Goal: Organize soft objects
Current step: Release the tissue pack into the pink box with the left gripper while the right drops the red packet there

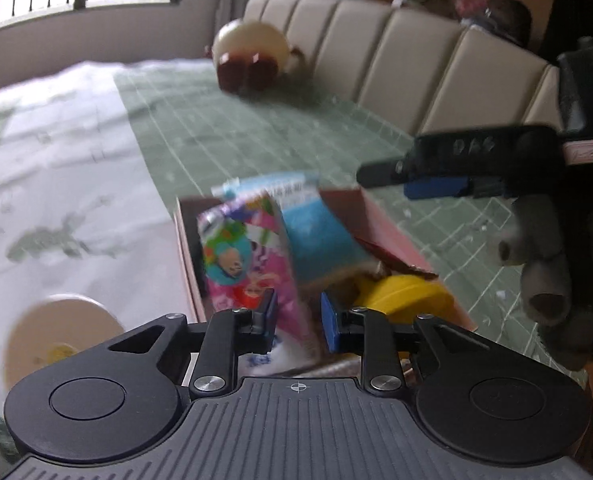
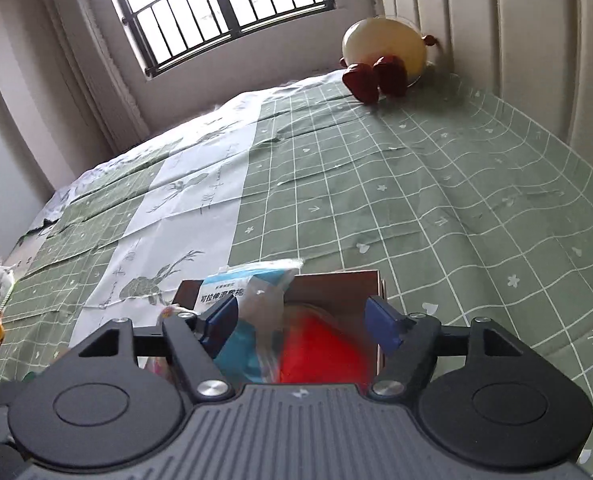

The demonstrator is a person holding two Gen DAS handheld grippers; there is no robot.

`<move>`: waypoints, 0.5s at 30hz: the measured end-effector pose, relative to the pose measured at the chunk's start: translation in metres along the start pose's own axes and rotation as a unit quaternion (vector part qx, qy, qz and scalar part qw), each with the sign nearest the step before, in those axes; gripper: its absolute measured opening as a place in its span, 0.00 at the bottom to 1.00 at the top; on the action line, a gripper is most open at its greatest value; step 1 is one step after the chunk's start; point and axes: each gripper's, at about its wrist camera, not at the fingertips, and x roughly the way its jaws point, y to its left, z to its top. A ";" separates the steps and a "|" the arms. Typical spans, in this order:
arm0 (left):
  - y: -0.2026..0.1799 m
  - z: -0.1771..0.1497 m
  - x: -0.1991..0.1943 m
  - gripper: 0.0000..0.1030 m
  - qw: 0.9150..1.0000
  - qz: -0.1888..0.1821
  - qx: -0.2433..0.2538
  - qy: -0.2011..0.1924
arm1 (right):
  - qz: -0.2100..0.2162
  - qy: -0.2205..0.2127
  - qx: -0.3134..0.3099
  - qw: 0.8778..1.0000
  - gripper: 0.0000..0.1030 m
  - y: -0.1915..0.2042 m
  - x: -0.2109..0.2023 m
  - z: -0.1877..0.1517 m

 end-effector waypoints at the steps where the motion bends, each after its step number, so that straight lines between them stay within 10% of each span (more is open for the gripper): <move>1: 0.004 -0.001 0.006 0.27 1.000 -0.004 -0.006 0.006 | -0.001 0.002 0.005 1.000 0.64 0.000 0.005 0.000; 5: 0.017 -0.002 0.024 0.23 0.999 -0.022 -0.021 0.016 | 0.009 0.042 0.037 0.998 0.40 -0.007 0.027 -0.012; 15: 0.003 -0.048 -0.074 0.24 0.998 -0.022 0.003 -0.065 | -0.018 -0.021 0.023 0.999 0.44 0.012 -0.027 -0.039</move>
